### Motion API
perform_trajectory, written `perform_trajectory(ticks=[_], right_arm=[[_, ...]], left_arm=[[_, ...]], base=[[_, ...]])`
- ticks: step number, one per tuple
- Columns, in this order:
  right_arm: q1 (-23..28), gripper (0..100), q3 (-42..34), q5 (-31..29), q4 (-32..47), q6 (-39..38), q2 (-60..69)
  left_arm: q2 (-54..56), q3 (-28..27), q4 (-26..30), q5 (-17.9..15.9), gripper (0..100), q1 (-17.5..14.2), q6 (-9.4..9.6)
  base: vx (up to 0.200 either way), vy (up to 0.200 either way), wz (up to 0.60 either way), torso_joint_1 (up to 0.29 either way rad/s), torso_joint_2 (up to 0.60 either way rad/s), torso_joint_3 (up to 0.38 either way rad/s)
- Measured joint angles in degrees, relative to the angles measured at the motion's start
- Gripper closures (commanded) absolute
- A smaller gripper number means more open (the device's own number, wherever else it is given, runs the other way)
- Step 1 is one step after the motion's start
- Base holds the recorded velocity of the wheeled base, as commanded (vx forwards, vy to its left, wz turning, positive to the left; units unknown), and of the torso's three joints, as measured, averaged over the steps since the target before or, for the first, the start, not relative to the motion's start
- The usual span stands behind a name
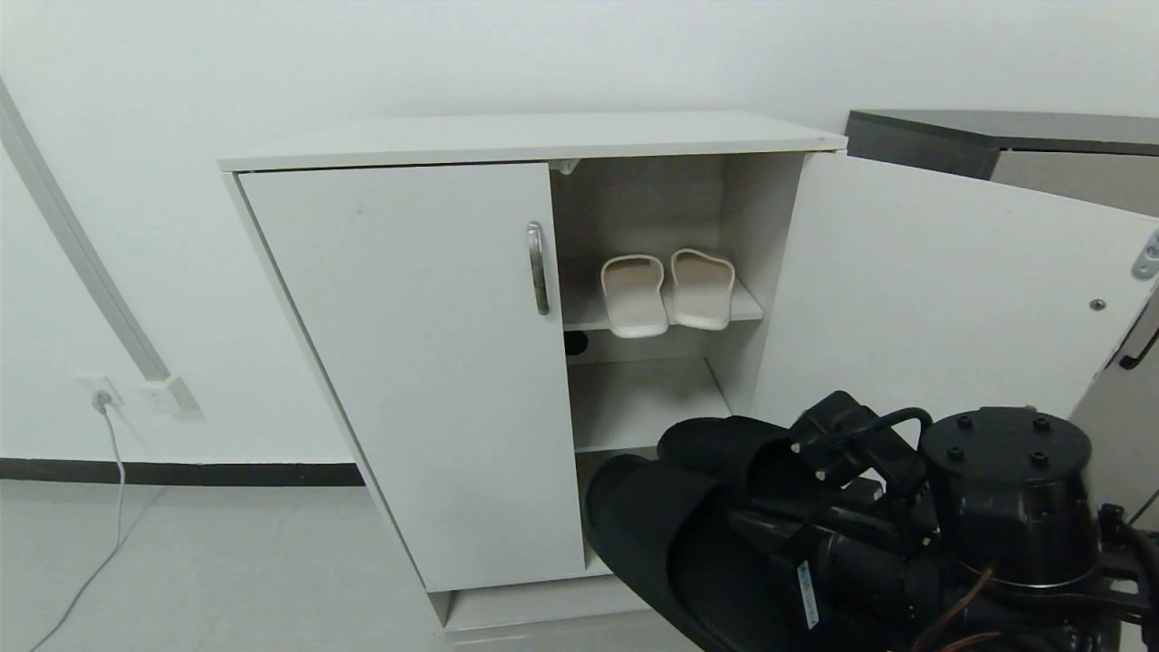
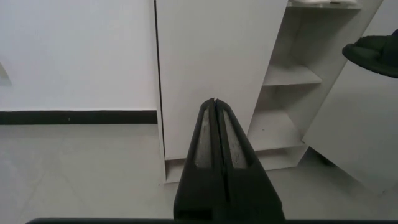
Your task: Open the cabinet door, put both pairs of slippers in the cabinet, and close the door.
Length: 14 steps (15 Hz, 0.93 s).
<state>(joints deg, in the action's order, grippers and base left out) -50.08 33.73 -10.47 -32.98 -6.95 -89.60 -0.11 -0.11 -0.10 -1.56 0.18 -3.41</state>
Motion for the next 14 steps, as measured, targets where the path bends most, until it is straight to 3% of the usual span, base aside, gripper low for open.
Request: perform_trajectory(ticks=[4,7,10,14], right_arm=[[0.05,100,0.24,-1.65,-0.52,-0.18,-1.88],[0.17,100,2.65,-12.17,-3.12,-5.41,-9.46],[0.89,100,9.90,-19.98,-4.39,-12.40,-20.52],[3.11,100,20.85,-23.38,-4.74,-14.56,-31.54]], left_arm=[[0.00,0.00,0.00,0.00,100,0.00,0.00],[0.00,0.00,0.02,0.00,100,0.00,0.05],[0.00,0.04,0.02,0.00,100,0.00,0.11],[0.00,0.04,0.02,0.00,100,0.00,0.09]], base=[[0.000,0.000,0.00,-0.007,0.09,0.076],[0.000,0.000,0.00,0.002,0.03,-0.021],[0.000,0.000,0.00,-0.001,0.01,-0.168],[0.000,0.000,0.00,0.004,0.00,-0.199]])
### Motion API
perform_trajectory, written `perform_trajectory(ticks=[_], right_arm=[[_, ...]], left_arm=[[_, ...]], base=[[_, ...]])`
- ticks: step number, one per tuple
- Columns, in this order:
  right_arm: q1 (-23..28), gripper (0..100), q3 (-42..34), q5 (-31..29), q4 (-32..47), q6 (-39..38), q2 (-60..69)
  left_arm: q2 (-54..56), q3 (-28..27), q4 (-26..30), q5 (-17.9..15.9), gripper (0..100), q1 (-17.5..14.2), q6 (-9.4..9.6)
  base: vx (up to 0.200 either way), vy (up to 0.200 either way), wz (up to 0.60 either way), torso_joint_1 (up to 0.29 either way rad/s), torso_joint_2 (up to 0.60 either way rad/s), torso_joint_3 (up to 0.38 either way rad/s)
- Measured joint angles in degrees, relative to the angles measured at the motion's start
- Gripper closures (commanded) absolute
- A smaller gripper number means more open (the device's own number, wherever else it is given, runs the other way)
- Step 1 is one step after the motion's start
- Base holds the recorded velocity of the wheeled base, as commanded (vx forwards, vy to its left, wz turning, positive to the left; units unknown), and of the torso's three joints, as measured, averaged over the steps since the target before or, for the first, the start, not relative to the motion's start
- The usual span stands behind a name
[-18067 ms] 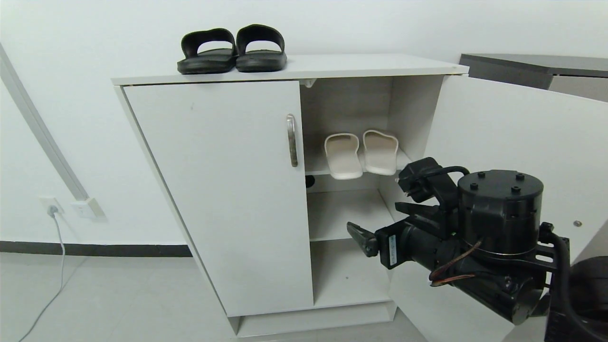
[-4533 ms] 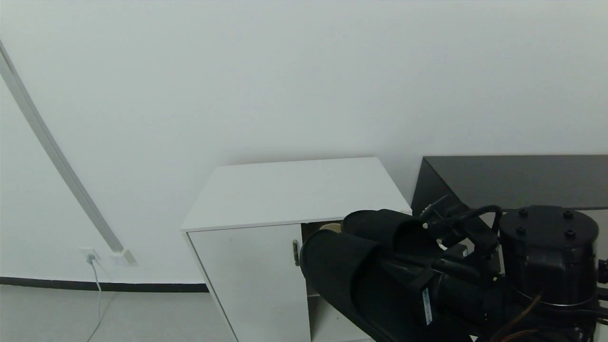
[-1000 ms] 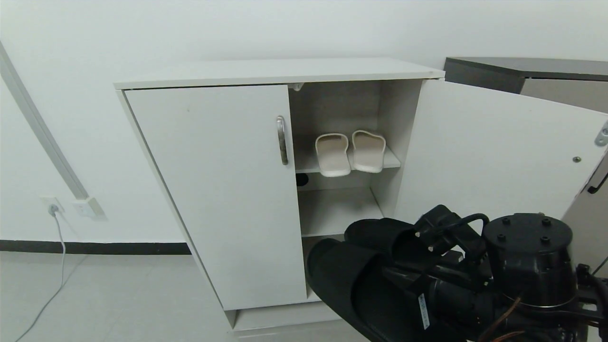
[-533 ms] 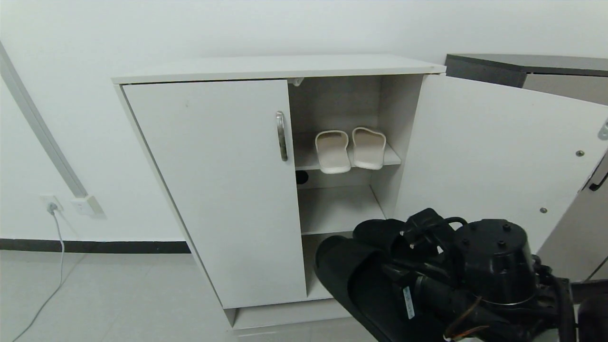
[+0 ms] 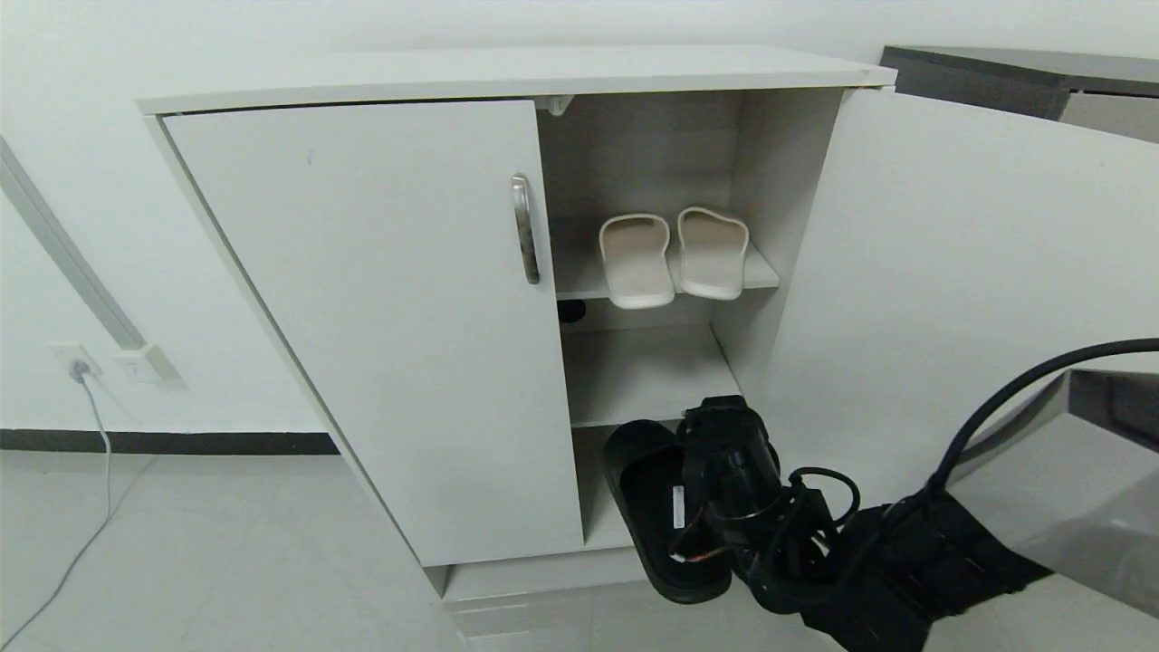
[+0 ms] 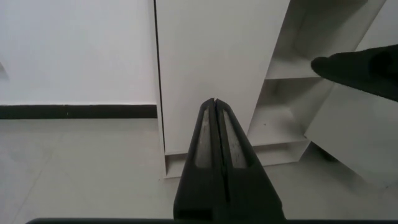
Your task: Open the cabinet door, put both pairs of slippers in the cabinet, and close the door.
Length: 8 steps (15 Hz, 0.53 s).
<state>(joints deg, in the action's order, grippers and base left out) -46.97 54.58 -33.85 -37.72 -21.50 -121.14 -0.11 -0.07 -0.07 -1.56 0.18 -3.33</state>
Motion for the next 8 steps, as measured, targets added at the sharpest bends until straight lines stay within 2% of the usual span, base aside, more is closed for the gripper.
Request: perform_trajectory(ticks=[4,8], right_arm=[[2.16,100,8.02,-3.47,-3.00,1.74,-6.29],[3.84,100,7.94,-4.16,-21.72,11.46,-9.84]], left_arm=[[0.00,-0.02,0.00,0.00,100,0.00,0.02],[0.00,-0.02,0.00,-0.02,100,0.00,0.02]], base=[[0.000,0.000,0.00,0.005,0.01,-0.133],[0.000,0.000,0.00,0.000,0.00,0.000]])
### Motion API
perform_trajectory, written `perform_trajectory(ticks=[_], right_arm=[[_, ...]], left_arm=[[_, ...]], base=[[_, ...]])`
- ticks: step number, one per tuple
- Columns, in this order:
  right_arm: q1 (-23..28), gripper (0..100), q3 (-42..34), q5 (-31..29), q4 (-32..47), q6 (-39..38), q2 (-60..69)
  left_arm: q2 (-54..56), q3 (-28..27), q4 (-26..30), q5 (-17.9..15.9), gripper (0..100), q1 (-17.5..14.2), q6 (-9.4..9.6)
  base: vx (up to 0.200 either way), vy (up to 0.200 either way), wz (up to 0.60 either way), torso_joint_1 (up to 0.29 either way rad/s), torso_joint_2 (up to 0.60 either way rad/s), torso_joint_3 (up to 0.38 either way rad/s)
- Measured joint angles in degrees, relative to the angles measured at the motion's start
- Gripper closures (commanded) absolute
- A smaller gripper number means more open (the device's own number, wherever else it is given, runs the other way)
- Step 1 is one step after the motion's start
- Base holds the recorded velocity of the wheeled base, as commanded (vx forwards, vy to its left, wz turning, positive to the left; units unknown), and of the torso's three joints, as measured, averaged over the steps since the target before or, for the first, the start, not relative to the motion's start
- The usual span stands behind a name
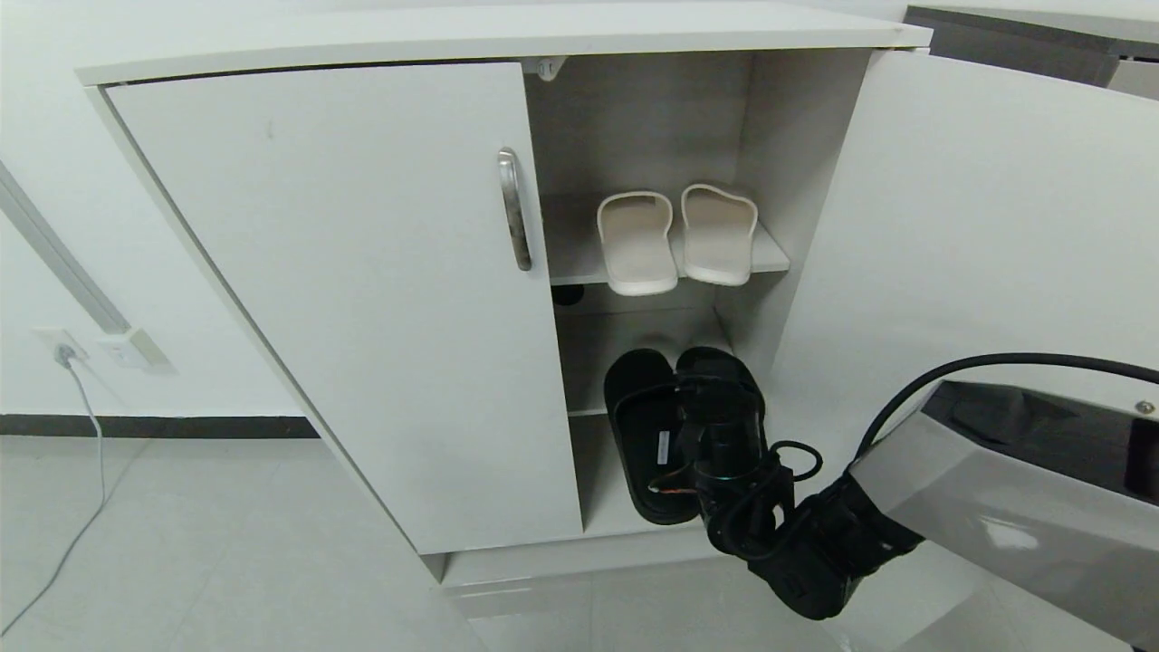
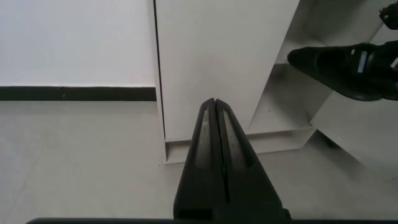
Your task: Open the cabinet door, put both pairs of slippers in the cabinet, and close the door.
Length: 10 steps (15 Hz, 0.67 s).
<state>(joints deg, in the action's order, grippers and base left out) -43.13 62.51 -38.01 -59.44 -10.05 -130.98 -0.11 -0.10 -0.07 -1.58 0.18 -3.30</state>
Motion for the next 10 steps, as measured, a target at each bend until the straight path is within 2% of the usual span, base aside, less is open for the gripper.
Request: perform_trajectory(ticks=[4,10], right_arm=[[0.63,100,-1.07,-0.15,-1.91,1.27,-2.05],[0.63,100,-0.78,-0.04,-1.84,1.34,-3.23]], left_arm=[[0.00,0.00,0.00,0.02,100,0.00,0.00],[0.00,0.02,0.00,0.02,100,0.00,0.07]], base=[[0.000,0.000,0.00,0.000,0.00,0.000],[0.200,0.000,0.00,0.003,0.00,0.003]])
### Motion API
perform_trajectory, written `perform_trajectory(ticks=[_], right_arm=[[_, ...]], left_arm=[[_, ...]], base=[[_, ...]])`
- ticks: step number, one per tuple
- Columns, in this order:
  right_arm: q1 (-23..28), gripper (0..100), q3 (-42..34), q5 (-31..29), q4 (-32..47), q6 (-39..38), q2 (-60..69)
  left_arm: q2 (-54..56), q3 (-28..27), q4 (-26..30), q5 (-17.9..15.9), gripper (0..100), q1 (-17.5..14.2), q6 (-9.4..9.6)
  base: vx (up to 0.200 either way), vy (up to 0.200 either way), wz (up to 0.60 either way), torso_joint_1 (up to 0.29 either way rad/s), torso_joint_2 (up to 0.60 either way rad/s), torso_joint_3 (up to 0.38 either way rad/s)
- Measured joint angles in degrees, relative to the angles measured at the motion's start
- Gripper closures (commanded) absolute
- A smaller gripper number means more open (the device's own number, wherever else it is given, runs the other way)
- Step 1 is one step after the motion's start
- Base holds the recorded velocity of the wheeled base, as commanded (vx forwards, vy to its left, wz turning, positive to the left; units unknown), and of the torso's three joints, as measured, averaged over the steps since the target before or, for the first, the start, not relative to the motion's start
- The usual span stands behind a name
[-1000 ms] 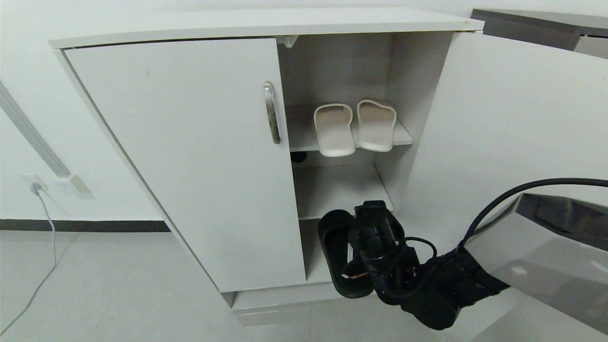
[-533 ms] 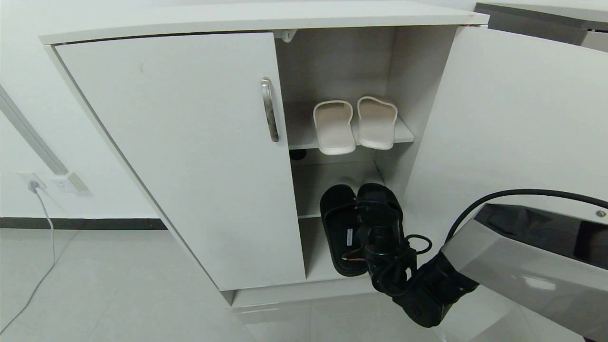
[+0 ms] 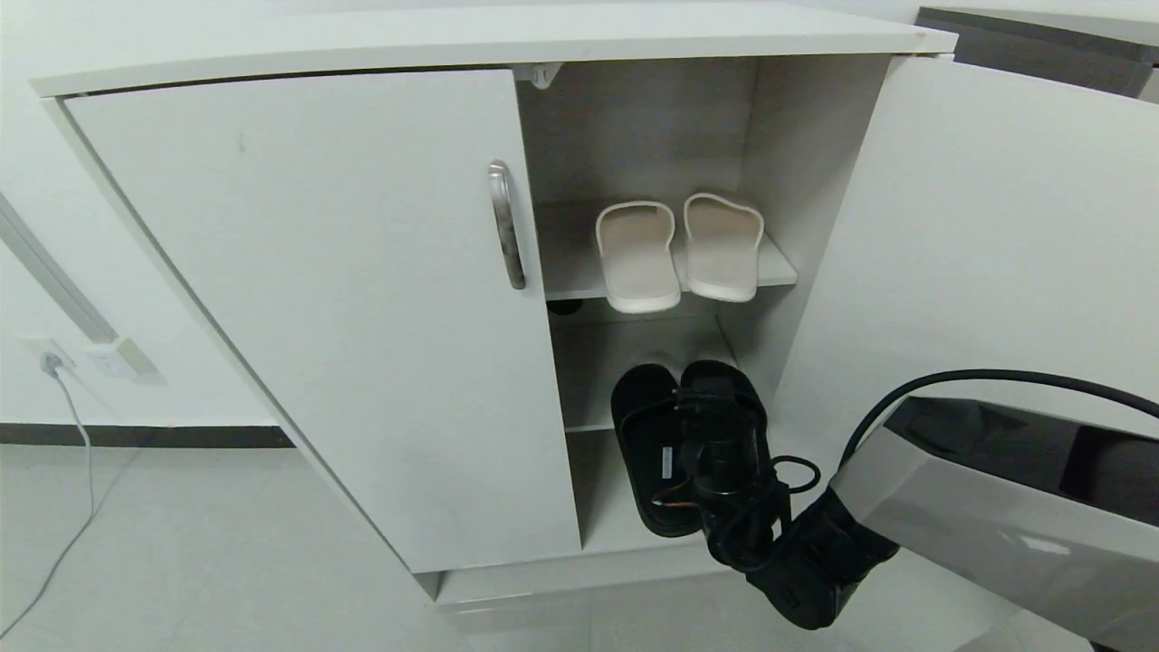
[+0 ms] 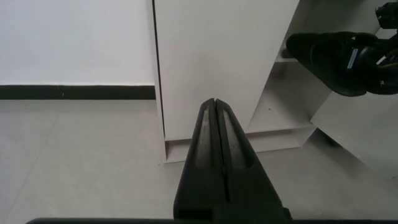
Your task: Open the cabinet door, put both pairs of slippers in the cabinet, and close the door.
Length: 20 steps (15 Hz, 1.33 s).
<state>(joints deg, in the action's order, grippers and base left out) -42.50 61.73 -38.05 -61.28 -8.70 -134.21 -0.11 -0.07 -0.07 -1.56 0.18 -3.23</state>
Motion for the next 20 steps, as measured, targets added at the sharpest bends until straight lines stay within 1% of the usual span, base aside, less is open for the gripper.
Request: perform_trajectory(ticks=[3,4,8,15,18,20], right_arm=[[-0.04,100,1.33,0.22,0.11,0.01,-1.13],[0.00,100,2.16,0.30,0.22,0.06,-1.63],[1.82,100,10.29,0.50,1.04,1.43,-5.33],[4.00,100,26.44,1.34,10.51,1.97,-11.67],[4.41,100,30.44,1.40,13.03,1.97,-13.37],[4.83,100,31.37,1.38,13.65,1.97,-14.03]], left_arm=[[0.00,0.00,-0.04,-0.02,100,0.06,0.00],[0.00,0.00,0.05,0.00,100,0.00,0.00],[0.00,-0.02,0.00,0.00,100,0.00,-0.05],[0.00,-0.02,0.00,0.00,100,0.00,-0.07],[0.00,-0.02,0.00,-0.02,100,0.00,-0.07],[0.00,-0.02,0.00,-0.02,100,0.00,-0.07]], base=[[0.200,0.000,0.00,0.001,0.00,0.004],[0.000,0.000,0.00,0.000,0.00,0.000],[0.000,0.000,0.00,0.000,0.00,0.000],[0.000,0.000,0.00,0.000,0.00,0.000],[0.000,0.000,0.00,0.000,0.00,0.000],[0.000,0.000,0.00,0.000,0.00,0.000]])
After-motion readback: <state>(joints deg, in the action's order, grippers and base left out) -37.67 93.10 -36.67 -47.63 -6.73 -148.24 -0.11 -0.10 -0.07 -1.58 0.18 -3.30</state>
